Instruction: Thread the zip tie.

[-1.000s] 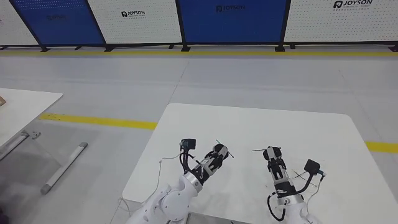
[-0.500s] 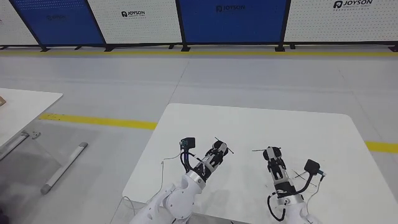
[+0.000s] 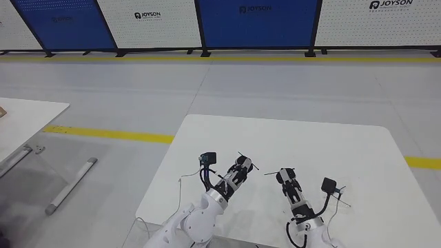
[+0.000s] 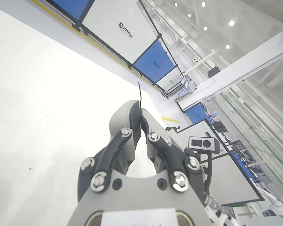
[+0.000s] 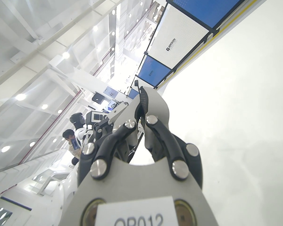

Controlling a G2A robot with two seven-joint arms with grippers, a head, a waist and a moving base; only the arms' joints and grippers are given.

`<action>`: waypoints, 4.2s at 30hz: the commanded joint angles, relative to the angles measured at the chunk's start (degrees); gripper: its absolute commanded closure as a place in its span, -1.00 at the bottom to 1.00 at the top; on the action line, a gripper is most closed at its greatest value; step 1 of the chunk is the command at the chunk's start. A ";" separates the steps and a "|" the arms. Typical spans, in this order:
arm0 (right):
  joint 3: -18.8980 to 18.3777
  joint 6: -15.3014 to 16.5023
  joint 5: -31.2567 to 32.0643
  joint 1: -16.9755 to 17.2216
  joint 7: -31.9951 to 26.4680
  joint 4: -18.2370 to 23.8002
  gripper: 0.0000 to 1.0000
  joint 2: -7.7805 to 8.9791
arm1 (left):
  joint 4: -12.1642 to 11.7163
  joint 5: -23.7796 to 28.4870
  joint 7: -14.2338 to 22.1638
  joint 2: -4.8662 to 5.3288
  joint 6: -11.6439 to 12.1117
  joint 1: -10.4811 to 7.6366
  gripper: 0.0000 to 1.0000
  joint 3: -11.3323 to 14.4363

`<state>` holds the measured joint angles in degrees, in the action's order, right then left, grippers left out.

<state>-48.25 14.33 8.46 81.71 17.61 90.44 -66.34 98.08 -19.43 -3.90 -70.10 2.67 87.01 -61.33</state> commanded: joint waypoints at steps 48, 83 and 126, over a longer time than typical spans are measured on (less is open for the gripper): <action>1.82 -3.91 1.08 -0.52 7.90 -0.57 1.00 -4.40 | 0.03 3.58 -1.77 -0.54 -1.66 -0.66 1.00 -0.46; 2.07 -6.22 0.58 -3.41 5.48 -4.47 1.00 -8.10 | 0.03 3.58 -1.77 -0.54 -1.66 -0.66 1.00 -0.46; -2.57 -7.22 2.91 -1.52 -0.03 -4.75 1.00 -11.13 | 0.03 3.58 -1.77 -0.54 -1.66 -0.66 1.00 -0.46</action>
<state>-50.75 7.15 11.31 80.16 17.65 85.69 -77.41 98.11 -15.85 -5.67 -70.64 1.01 86.35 -61.79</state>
